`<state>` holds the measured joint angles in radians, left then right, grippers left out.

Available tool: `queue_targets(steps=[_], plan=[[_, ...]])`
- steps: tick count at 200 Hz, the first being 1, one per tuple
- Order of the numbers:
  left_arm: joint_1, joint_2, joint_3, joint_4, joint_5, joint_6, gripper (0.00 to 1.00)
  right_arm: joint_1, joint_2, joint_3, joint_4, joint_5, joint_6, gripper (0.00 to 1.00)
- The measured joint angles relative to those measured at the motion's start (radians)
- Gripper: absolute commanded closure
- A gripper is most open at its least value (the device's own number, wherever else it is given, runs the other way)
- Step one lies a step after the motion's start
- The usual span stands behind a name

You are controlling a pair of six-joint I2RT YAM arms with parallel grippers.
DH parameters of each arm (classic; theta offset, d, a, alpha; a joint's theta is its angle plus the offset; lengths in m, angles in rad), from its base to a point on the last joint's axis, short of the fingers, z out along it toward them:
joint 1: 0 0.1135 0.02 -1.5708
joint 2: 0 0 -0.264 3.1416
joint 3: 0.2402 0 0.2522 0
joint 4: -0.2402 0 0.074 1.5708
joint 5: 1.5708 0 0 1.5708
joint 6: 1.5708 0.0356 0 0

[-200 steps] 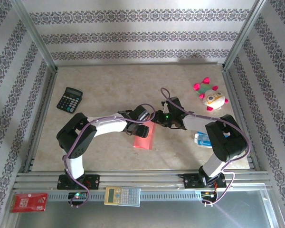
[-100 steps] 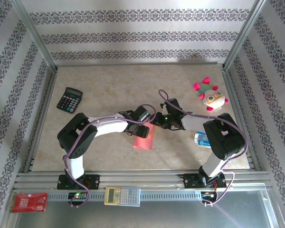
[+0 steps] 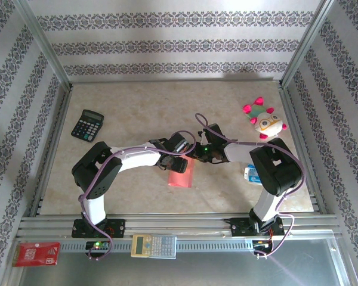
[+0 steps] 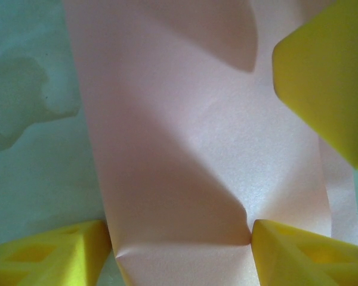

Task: Fold a paper plane with a square sheet of paper (pick it up from the middle)
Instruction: First fold in half a square sheet of paper at the center of the table.

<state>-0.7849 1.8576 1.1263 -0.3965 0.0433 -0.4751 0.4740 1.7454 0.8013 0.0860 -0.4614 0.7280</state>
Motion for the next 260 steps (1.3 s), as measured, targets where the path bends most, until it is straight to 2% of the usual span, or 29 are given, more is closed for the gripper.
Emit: queue_targets(steps=[80, 126, 171, 220, 260], plan=[[0.001, -0.014, -0.005, 0.002, 0.014, -0.012, 0.31, -0.009, 0.000, 0.000, 0.011, -0.007, -0.029, 1.00], [0.018, -0.073, -0.063, 0.011, 0.048, -0.046, 0.28, -0.028, -0.018, 0.000, 0.003, -0.051, -0.052, 1.00], [0.074, -0.195, -0.148, 0.035, 0.143, -0.097, 0.27, -0.034, -0.058, 0.000, 0.003, -0.114, -0.050, 1.00], [0.157, -0.358, -0.260, 0.121, 0.249, -0.162, 0.23, -0.033, -0.142, 0.000, 0.010, -0.174, 0.015, 1.00], [0.208, -0.408, -0.305, 0.164, 0.303, -0.193, 0.19, -0.027, -0.180, 0.002, 0.032, -0.192, 0.081, 1.00]])
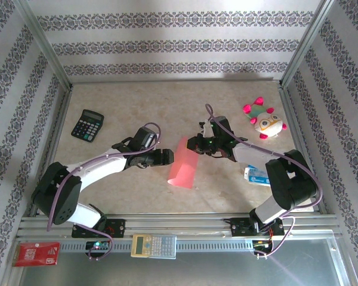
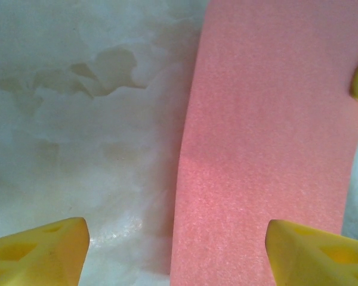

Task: Fold a paper plane with a square sheet of paper (pick it up from the middle)
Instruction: First fold in half a square sheet of paper at the center of the table.

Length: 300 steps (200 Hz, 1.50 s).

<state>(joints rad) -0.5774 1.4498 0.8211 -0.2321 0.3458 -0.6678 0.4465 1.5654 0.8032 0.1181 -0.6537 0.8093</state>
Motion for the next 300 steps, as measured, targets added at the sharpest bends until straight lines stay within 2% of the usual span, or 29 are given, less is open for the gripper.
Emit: queue_targets(steps=[66, 110, 163, 208, 271, 300], plan=[[0.097, -0.115, -0.074, 0.059, 0.058, -0.041, 0.15, 0.049, -0.002, 0.020, 0.091, -0.031, 0.118, 1.00], [0.099, -0.133, -0.100, 0.114, 0.090, -0.063, 0.15, 0.050, -0.001, 0.019, 0.129, -0.043, 0.147, 1.00], [0.012, 0.030, -0.108, 0.216, 0.106, -0.100, 0.19, -0.008, 0.056, -0.003, 0.165, -0.055, 0.134, 1.00], [-0.043, 0.156, -0.068, 0.228, 0.102, -0.101, 0.23, -0.032, 0.130, -0.027, 0.188, -0.074, 0.128, 1.00], [-0.097, 0.265, 0.045, 0.229, 0.009, -0.093, 0.31, -0.052, 0.184, -0.029, 0.249, -0.089, 0.128, 1.00], [-0.130, 0.296, 0.100, 0.164, -0.073, -0.089, 0.33, -0.064, 0.196, -0.029, 0.249, -0.089, 0.120, 0.87]])
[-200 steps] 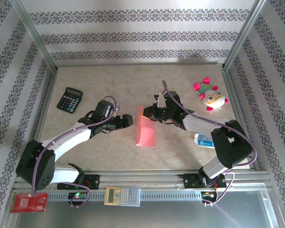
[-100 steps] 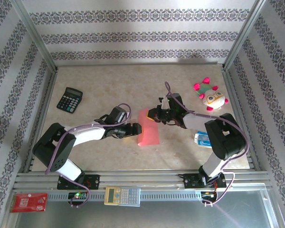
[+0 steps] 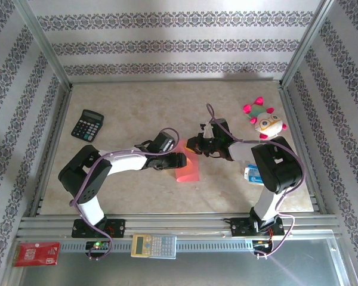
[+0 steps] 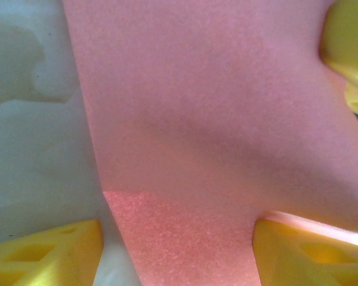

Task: Fold a paper plane with a square sheet of paper (pick it up from the middle)
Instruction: First fold in half a square sheet of paper at the center of the table.

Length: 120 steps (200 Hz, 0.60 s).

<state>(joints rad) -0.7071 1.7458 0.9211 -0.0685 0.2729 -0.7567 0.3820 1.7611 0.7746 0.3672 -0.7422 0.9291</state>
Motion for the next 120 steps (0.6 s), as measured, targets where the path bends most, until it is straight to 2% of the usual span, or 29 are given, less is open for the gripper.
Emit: queue_targets(steps=[23, 71, 120], plan=[[-0.022, 0.024, 0.048, -0.068, -0.054, 0.018, 0.35, -0.027, 0.000, 0.000, -0.026, 0.006, -0.043, 0.78], [-0.031, 0.029, 0.061, -0.102, -0.069, 0.074, 0.37, -0.084, -0.080, -0.019, -0.173, 0.062, -0.168, 0.72], [-0.031, 0.032, 0.061, -0.109, -0.071, 0.129, 0.39, -0.045, -0.145, -0.025, -0.209, 0.079, -0.239, 0.76]])
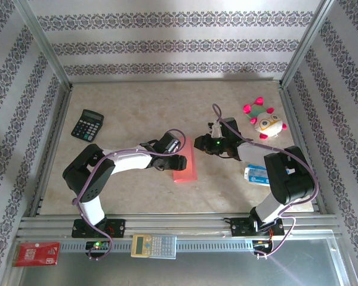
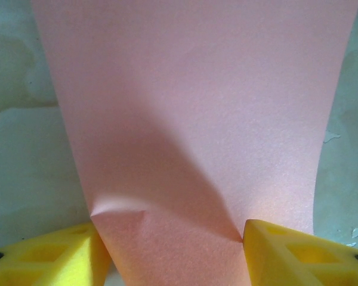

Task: Fold a paper plane with a square sheet of paper (pick it up from the middle)
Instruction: First fold in half a square sheet of paper at the center of the table.

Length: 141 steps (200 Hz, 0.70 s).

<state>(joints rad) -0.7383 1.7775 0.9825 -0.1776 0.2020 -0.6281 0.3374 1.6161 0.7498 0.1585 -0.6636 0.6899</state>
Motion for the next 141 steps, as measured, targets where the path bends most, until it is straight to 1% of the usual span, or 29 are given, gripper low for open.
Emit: queue_targets(steps=[20, 51, 85, 111, 141], plan=[[0.000, 0.001, 0.000, 0.000, -0.001, 0.003, 0.39, 0.030, 0.011, -0.001, 0.008, -0.008, -0.002, 0.79], [0.000, 0.001, 0.000, 0.000, -0.001, 0.004, 0.39, 0.065, 0.076, -0.001, 0.039, -0.028, 0.016, 0.82], [0.000, 0.002, 0.000, 0.000, -0.001, 0.004, 0.37, 0.066, 0.149, 0.012, 0.051, -0.033, 0.021, 0.84], [0.000, -0.002, 0.000, 0.002, 0.006, 0.002, 0.33, 0.066, 0.188, 0.039, 0.027, -0.015, 0.010, 0.87], [0.000, -0.013, -0.003, 0.003, 0.013, -0.007, 0.32, 0.066, 0.215, 0.055, 0.003, 0.004, -0.006, 0.89]])
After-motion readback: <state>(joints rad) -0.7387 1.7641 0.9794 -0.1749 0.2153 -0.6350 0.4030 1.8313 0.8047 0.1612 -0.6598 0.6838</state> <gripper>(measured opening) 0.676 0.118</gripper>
